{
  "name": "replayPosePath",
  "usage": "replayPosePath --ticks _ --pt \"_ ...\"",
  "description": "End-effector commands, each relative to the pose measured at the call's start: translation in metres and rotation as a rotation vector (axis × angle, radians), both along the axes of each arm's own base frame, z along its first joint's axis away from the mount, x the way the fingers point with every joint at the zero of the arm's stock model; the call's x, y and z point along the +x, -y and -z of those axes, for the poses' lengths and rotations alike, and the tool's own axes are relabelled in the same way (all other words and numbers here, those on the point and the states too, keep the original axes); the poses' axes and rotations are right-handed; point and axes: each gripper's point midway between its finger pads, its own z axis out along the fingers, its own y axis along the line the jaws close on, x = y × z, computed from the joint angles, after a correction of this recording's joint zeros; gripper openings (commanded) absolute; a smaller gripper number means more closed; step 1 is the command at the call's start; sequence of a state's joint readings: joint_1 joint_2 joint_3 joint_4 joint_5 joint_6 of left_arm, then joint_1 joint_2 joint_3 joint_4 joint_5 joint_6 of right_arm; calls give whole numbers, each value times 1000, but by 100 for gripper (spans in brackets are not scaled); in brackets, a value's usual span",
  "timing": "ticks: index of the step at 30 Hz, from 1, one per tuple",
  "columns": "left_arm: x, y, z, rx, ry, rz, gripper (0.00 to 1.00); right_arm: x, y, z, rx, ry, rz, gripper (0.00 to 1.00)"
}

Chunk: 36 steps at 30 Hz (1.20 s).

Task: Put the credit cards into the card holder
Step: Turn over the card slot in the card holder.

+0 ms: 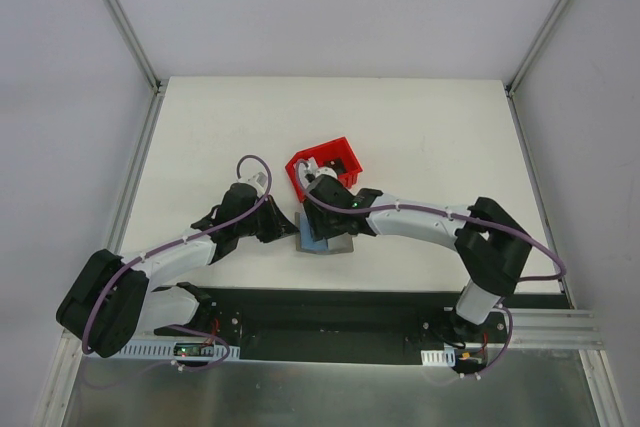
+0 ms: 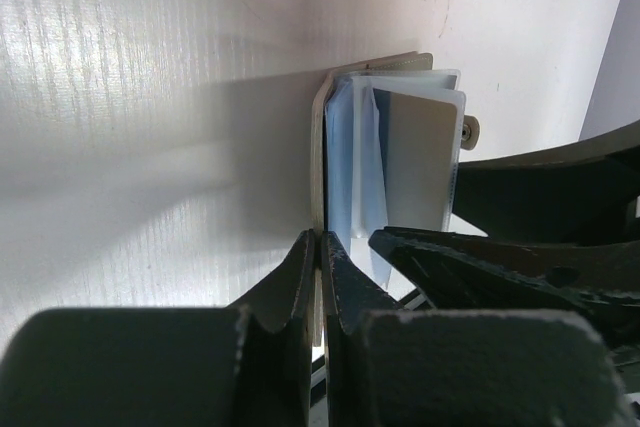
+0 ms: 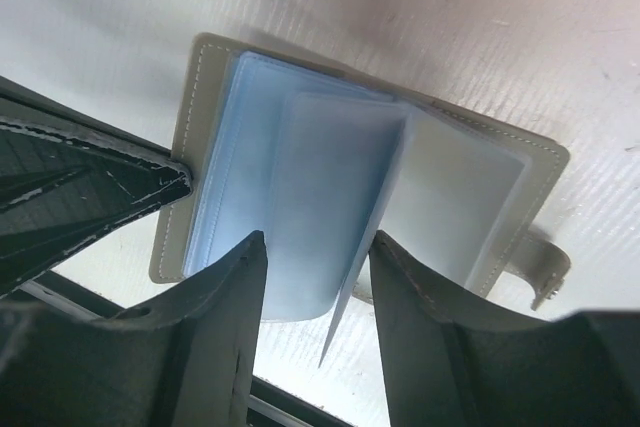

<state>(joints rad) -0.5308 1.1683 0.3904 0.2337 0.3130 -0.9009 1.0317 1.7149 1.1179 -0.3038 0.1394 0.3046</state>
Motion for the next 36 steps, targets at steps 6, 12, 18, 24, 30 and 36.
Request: replayPosePath --ticks 6,12,18,24,30,36 --pt "2 5 -9 -14 33 27 0 12 19 -25 -81 81 41 51" --pt "1 6 -9 -14 32 31 0 16 22 -31 -123 119 40 59" --pt "1 6 -9 -14 31 34 0 12 20 -26 -159 102 31 69" --pt "0 6 -8 -13 30 36 0 5 8 -15 -156 59 -15 73" --pt "-1 4 -5 -8 26 26 0 -5 -18 -20 -32 24 -76 71" --pt "-2 -2 8 23 -3 1 0 -9 -41 -47 232 24 -100 72"
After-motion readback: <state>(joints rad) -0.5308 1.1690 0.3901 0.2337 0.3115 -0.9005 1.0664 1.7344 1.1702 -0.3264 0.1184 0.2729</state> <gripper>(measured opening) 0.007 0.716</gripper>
